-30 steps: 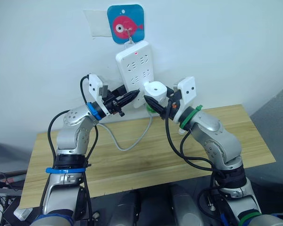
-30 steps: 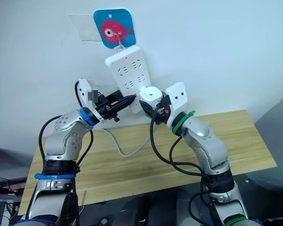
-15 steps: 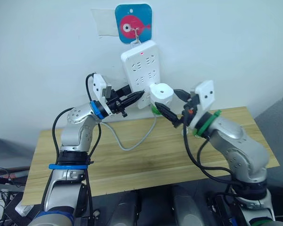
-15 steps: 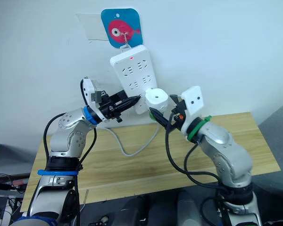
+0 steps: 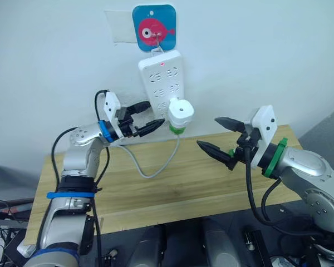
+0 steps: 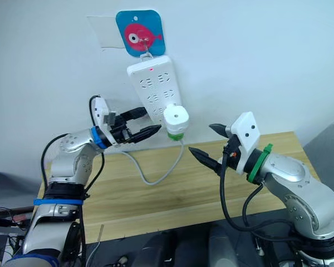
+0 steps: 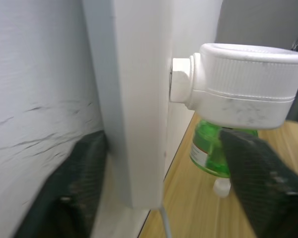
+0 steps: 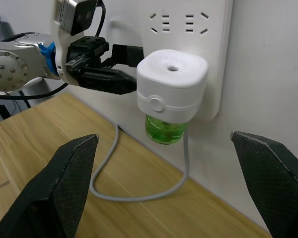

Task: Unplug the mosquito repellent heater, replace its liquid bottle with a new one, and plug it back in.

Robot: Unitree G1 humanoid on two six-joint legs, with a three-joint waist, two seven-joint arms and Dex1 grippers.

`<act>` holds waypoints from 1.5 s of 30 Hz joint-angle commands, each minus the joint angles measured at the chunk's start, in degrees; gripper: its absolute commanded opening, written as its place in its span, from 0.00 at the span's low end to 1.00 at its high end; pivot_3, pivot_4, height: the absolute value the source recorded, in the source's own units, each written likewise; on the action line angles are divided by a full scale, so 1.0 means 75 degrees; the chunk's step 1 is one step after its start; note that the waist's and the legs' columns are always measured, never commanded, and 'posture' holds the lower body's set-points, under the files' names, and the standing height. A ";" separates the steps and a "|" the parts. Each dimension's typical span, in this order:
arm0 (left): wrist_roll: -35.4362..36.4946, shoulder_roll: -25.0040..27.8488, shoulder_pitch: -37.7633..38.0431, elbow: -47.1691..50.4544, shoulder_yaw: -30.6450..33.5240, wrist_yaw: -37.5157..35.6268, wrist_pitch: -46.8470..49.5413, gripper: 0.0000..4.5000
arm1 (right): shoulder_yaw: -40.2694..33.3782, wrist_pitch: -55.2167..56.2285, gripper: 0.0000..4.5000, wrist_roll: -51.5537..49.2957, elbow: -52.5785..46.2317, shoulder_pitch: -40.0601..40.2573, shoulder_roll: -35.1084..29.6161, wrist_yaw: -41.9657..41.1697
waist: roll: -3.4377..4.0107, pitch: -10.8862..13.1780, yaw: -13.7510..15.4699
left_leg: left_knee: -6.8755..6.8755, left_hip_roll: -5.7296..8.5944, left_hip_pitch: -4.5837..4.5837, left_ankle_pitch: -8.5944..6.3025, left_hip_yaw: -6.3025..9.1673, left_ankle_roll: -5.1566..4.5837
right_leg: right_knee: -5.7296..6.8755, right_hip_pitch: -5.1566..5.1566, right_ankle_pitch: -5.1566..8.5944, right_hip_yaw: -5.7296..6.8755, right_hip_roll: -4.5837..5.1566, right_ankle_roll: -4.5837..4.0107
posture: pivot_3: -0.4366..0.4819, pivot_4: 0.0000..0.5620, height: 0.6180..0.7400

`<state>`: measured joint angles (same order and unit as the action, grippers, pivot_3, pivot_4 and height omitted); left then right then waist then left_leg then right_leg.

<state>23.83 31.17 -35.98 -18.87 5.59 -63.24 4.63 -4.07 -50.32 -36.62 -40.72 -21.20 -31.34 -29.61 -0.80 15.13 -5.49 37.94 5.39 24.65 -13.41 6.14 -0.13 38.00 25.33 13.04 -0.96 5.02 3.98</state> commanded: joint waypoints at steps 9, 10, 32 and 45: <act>0.1239 0.0884 0.2018 0.3590 0.0962 0.0441 0.1381 1.00 | 0.0905 0.1249 0.30 0.0350 0.0765 -0.0266 0.0230 -0.0646 | -0.0003 -0.0001 0.0292 | 0.0004 0.0003 0.0000 0.0001 0.0014 0.0003 | -0.0002 -0.0004 0.0000 0.0003 0.0013 0.0000 | 0.45 0.42 1.00; 0.1462 0.0799 0.2445 0.4326 0.1038 0.0685 0.1553 1.00 | 0.1078 0.1385 0.23 0.0484 0.0873 -0.0307 0.0354 -0.0598 | -0.0006 -0.0003 0.0327 | 0.0005 0.0003 0.0000 0.0002 0.0014 0.0003 | 0.0002 -0.0004 0.0000 0.0003 0.0013 0.0000 | 0.47 0.42 1.00; 0.1940 0.0264 0.3987 0.6897 0.0847 0.2374 0.1945 1.00 | 0.1670 0.2115 0.01 0.1888 0.1801 -0.0664 0.1143 -0.0199 | -0.0016 -0.0009 0.0562 | -0.0002 -0.0002 -0.0018 0.0009 0.0022 0.0016 | 0.0004 -0.0018 -0.0008 0.0009 0.0006 -0.0016 | 0.49 0.45 1.00; 0.1916 0.0267 0.3751 0.6668 0.0755 0.2327 0.1947 1.00 | 0.1587 0.2153 0.01 0.2181 0.1998 -0.0751 0.1121 -0.0068 | -0.0016 -0.0009 0.0543 | -0.0003 -0.0003 -0.0018 0.0004 0.0021 0.0008 | 0.0001 -0.0018 -0.0007 0.0009 0.0007 -0.0017 | 0.47 0.46 1.00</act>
<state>37.66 32.89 -7.52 30.58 11.49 -45.69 19.57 9.09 -35.31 -20.76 -24.96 -25.92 -22.77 -30.48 -0.91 15.06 -1.42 37.92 5.37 24.51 -13.39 6.30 -0.09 38.01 25.20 12.99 -0.89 5.07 3.85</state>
